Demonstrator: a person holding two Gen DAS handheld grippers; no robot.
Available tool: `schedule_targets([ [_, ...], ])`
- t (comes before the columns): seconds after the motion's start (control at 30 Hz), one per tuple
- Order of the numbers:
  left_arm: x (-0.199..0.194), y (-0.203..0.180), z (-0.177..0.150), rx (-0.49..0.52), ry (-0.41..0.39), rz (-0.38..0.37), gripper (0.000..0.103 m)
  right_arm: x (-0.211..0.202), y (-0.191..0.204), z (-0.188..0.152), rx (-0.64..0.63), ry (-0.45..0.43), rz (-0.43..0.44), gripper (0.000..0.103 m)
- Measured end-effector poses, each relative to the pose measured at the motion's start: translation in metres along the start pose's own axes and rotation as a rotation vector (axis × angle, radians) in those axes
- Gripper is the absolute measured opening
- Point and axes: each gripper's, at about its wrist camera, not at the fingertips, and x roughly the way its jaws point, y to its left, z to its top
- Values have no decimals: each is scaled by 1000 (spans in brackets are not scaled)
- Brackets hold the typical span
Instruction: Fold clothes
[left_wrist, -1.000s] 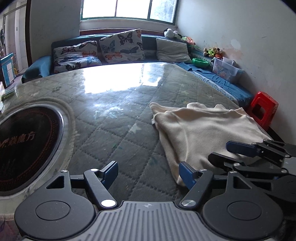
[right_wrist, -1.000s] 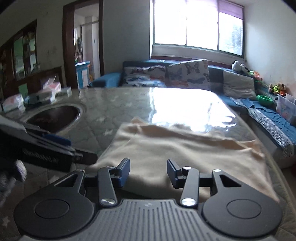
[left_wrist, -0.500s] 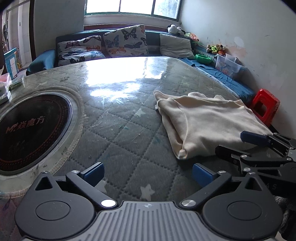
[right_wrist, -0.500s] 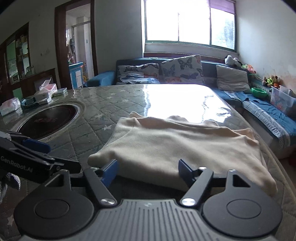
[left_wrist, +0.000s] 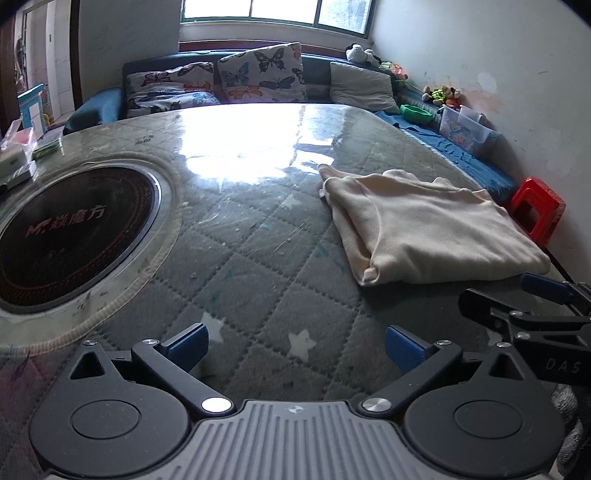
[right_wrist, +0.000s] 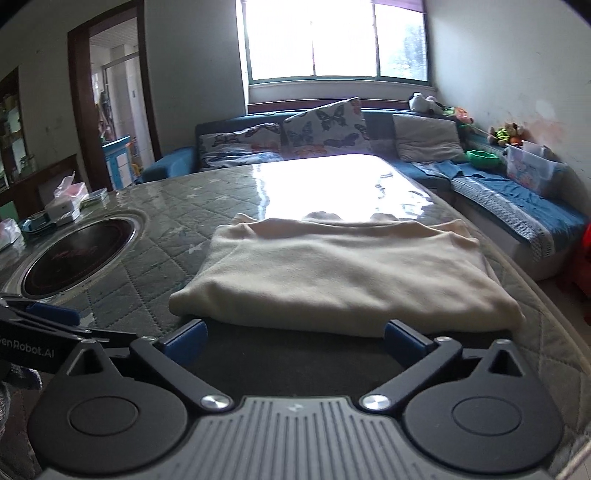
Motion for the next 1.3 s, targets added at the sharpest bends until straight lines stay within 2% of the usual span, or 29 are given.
schedule_targets([
  [0.5, -17, -10, -16, 6, -29, 26, 103, -12, -1, -11, 28, 13, -99, 103],
  [0.77, -24, -14, -24, 12, -58, 40, 103, -19, -2, -20, 61, 3, -106, 103],
  [1.3, -26, -23, -38, 35, -54, 35, 103, -28, -4, -32, 90, 2, -124, 103],
])
